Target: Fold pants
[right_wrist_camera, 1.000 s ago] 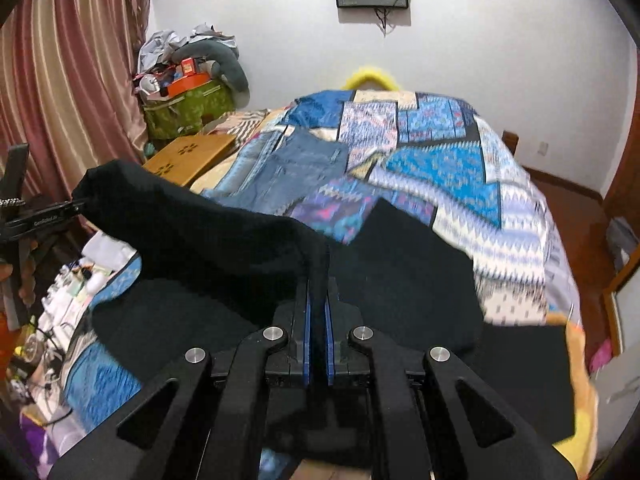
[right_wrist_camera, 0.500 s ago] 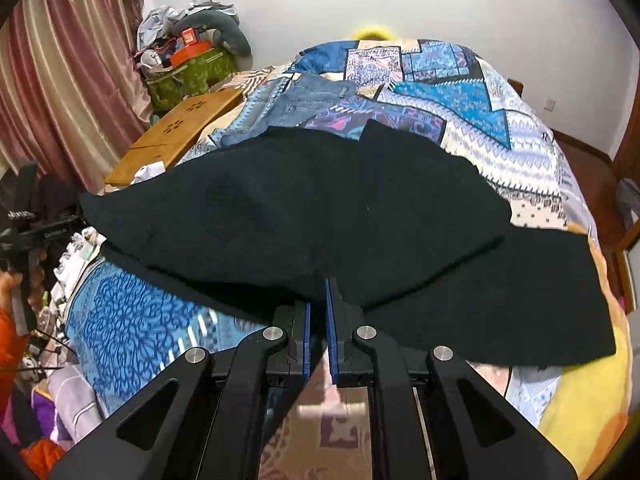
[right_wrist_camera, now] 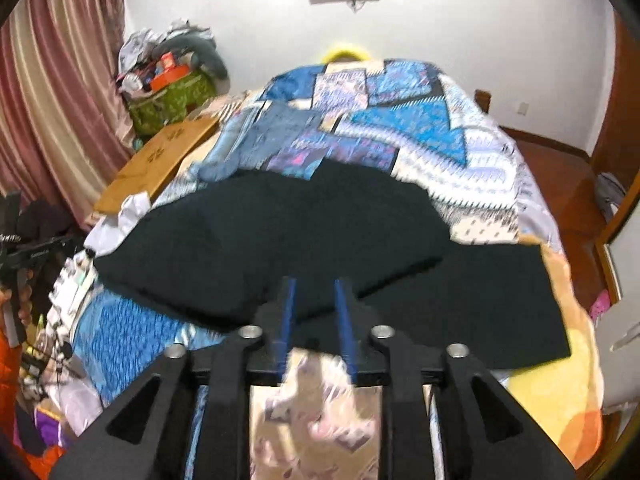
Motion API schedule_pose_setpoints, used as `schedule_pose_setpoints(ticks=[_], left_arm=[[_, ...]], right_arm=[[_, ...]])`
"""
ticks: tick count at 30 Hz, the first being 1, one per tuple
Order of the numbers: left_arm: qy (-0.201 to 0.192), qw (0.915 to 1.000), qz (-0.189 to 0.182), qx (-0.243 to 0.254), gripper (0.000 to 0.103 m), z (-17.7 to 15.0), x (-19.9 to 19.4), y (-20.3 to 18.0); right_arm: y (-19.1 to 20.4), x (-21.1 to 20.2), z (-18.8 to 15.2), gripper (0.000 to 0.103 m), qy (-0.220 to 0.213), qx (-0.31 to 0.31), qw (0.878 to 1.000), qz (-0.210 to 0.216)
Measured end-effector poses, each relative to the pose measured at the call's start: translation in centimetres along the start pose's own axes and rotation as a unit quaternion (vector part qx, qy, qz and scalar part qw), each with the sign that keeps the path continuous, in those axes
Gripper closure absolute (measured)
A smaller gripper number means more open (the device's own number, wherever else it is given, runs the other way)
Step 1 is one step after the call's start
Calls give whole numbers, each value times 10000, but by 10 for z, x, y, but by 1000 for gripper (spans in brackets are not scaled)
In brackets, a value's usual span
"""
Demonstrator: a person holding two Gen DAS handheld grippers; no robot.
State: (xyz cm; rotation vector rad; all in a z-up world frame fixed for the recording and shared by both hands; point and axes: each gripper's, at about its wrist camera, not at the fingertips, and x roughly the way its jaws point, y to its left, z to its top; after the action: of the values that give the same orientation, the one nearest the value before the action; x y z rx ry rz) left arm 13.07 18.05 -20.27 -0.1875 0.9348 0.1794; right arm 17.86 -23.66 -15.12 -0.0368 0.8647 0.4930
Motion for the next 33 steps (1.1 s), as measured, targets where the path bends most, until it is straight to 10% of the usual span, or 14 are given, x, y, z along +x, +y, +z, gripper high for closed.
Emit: schedule_pose_setpoints(ticks=[3, 13, 33], left_arm=[[-133, 9999, -47, 71, 56, 19, 3, -14], [-276, 9989, -33, 388, 8, 79, 40, -62], [342, 9957, -132, 851, 6, 121, 156, -125]], right_arm=[[-3, 2, 16, 46, -196, 98, 9997, -101], [-16, 62, 70, 19, -70, -23, 9995, -301], [-20, 235, 113, 19, 1525, -139, 9879, -242]])
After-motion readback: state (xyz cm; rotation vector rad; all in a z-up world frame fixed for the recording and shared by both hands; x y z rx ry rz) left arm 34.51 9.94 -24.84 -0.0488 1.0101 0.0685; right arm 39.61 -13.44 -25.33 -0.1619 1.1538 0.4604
